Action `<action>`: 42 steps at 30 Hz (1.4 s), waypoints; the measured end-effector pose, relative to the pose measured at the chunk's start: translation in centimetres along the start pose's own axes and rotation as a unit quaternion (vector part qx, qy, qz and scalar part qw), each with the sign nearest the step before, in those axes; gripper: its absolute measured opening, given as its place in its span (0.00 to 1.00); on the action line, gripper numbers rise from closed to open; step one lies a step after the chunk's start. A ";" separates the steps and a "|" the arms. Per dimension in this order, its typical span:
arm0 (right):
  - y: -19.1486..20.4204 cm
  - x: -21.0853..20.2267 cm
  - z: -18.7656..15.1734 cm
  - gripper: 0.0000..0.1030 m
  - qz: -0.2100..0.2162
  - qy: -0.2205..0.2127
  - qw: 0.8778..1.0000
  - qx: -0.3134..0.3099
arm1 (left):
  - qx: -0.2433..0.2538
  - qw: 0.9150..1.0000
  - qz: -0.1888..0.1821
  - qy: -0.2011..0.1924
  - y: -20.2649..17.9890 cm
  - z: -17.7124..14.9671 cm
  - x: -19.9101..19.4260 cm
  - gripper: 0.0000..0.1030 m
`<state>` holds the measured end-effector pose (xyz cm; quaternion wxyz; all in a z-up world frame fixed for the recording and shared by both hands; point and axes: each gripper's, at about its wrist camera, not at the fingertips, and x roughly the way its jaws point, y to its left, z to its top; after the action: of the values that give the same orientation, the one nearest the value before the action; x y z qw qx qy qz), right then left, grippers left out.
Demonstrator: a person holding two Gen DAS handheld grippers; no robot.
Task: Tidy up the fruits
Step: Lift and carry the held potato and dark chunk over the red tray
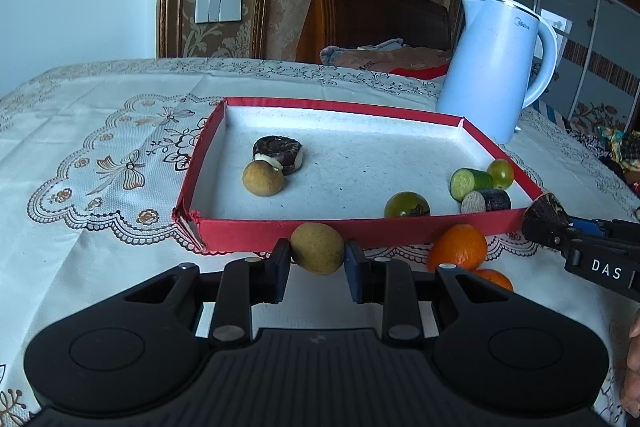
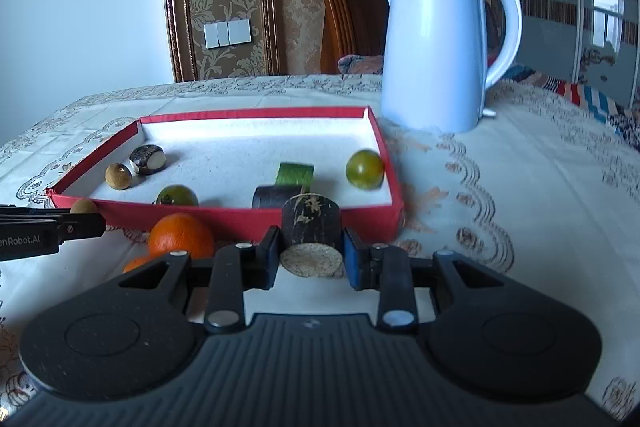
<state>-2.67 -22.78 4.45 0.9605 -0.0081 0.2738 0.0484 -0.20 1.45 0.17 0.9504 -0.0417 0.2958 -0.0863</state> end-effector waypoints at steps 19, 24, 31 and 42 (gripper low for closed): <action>0.4 1.5 3.7 0.30 -0.011 -0.029 0.999 -0.012 | 0.028 0.998 0.023 -0.041 -2.0 3.0 0.8 0.27; 0.8 5.1 5.6 0.30 -0.019 -0.018 1.000 -0.014 | 0.036 0.998 0.042 -0.034 -2.4 4.4 3.5 0.27; 0.2 10.1 7.0 0.30 -0.027 0.021 0.999 0.008 | 0.036 0.998 0.048 -0.029 -3.2 6.2 6.9 0.27; 0.3 13.5 7.4 0.30 -0.029 0.051 0.998 0.001 | 0.031 0.998 0.061 -0.013 -3.3 6.9 10.1 0.27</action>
<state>12.60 -20.94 3.63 0.9465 -0.0175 0.3217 0.0195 11.42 -3.48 0.66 0.9584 0.0044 0.2830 -0.0371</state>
